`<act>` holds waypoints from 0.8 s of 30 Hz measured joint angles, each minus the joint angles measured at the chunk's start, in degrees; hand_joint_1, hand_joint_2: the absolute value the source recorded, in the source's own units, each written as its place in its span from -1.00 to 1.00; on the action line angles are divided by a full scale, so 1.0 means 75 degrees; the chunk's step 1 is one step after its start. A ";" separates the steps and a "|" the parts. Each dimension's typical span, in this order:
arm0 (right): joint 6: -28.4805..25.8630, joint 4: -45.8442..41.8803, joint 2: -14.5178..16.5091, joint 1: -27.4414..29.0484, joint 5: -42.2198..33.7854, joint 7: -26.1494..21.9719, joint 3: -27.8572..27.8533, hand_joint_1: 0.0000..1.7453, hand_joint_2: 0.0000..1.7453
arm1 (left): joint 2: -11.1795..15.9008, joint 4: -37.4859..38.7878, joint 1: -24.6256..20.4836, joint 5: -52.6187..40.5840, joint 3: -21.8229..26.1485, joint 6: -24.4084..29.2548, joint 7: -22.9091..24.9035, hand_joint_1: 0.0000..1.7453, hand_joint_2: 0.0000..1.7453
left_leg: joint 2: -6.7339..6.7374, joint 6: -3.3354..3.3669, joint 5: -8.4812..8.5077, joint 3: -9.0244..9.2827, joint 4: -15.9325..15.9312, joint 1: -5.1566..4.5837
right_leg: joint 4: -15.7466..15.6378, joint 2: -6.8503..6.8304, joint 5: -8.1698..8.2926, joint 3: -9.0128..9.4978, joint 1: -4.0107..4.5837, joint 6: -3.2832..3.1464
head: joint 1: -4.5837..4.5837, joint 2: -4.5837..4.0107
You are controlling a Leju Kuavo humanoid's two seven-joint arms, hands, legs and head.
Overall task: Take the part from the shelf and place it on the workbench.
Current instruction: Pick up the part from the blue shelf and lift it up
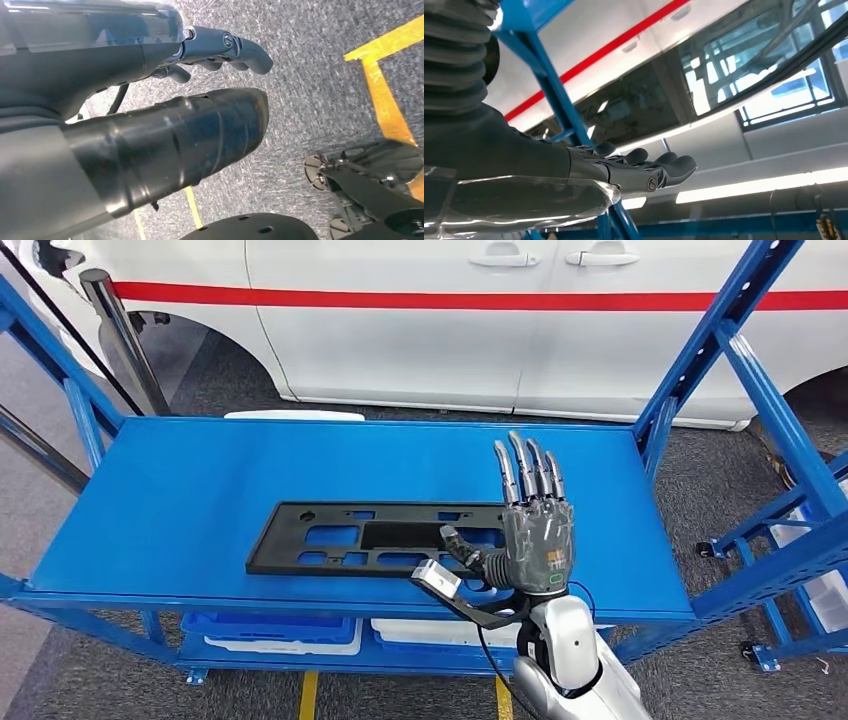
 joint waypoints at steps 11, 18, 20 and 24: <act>0.0894 0.0068 0.0044 0.0025 -0.1746 -0.0500 -0.0106 -1.00 -1.00 | -0.0031 0.0000 0.0008 -0.0069 0.0071 -0.0014 -0.0083 -1.00 -1.00 | 0.0007 0.0148 -0.0026 0.0051 0.0008 0.0021 | 0.0607 -0.0011 -0.0117 -0.0287 -0.0056 0.0126 | 0.0004 0.0000; 0.1784 0.0284 0.0055 -0.0161 -0.2654 -0.0529 -0.0152 -1.00 -1.00 | -0.0037 0.0000 0.0006 -0.0090 0.0160 -0.0014 -0.0109 -1.00 -1.00 | 0.0006 -0.0111 -0.0352 -0.0182 0.0461 0.0023 | -0.0016 -0.0008 0.0050 -0.0053 -0.0051 -0.0136 | -0.0003 0.0000; 0.2126 0.0435 0.0050 -0.0270 -0.2878 -0.0505 -0.0165 -1.00 -1.00 | -0.0037 0.0000 0.0008 -0.0100 0.0165 -0.0018 -0.0114 -1.00 -1.00 | 0.0009 -0.0155 -0.0809 -0.0598 0.1373 0.0036 | -0.0023 -0.0021 0.0053 -0.0046 -0.0044 -0.0182 | -0.0006 0.0000; 0.2850 0.0857 0.0019 -0.0512 -0.3293 -0.0427 -0.0168 -1.00 -1.00 | -0.0032 0.0000 0.0020 -0.0142 0.0204 -0.0073 -0.0117 -1.00 -1.00 | 0.0010 -0.0146 -0.0621 -0.0805 0.1735 0.0038 | -0.0017 -0.0013 0.0043 -0.0021 -0.0017 -0.0193 | -0.0006 0.0000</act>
